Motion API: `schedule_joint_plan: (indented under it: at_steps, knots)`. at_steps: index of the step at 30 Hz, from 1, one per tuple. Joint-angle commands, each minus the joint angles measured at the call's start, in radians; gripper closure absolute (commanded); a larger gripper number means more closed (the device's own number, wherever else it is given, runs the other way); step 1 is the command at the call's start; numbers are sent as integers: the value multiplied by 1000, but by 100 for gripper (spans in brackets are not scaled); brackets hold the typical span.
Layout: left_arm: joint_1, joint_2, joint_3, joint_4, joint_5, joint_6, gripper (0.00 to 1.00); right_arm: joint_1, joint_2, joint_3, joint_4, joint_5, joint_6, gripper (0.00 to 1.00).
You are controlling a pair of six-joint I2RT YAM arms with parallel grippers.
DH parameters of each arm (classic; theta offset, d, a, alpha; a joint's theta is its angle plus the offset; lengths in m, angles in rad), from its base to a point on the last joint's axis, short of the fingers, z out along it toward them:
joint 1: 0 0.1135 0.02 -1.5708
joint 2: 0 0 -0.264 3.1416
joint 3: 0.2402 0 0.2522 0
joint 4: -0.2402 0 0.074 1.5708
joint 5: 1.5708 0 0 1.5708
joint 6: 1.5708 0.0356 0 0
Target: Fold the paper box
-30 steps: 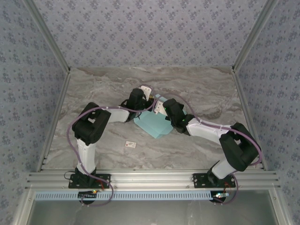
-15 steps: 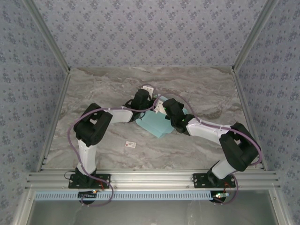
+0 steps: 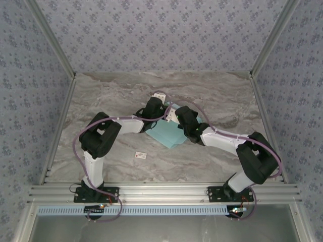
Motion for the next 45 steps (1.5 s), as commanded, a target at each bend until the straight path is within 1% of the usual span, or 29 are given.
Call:
schedule_joint_plan:
  at_steps: [1,4,6,14,18,25,32,40,45]
  knots:
    - [51,-50,-35,89,2,-3,72,-5,-26,3,-54,3,29,100]
    - [53,-68,-64,109,61,34,64,-7,-26,5,-51,3,25,100]
    - [56,-74,-80,120,94,51,60,-9,-25,6,-50,3,26,100]
    - [67,-68,-123,172,193,90,55,-11,-25,12,-57,7,19,100]
    - [72,-54,-117,179,215,106,54,-12,-23,15,-57,7,19,100]
    - [87,-16,-86,177,260,109,62,-10,-26,18,-62,3,14,100]
    - [91,12,-65,173,296,116,65,-10,-25,20,-62,3,14,100]
    - [92,36,-67,172,309,111,65,-12,-24,22,-62,1,8,100]
    - [94,38,-75,192,317,111,74,-13,-24,21,-64,2,10,100]
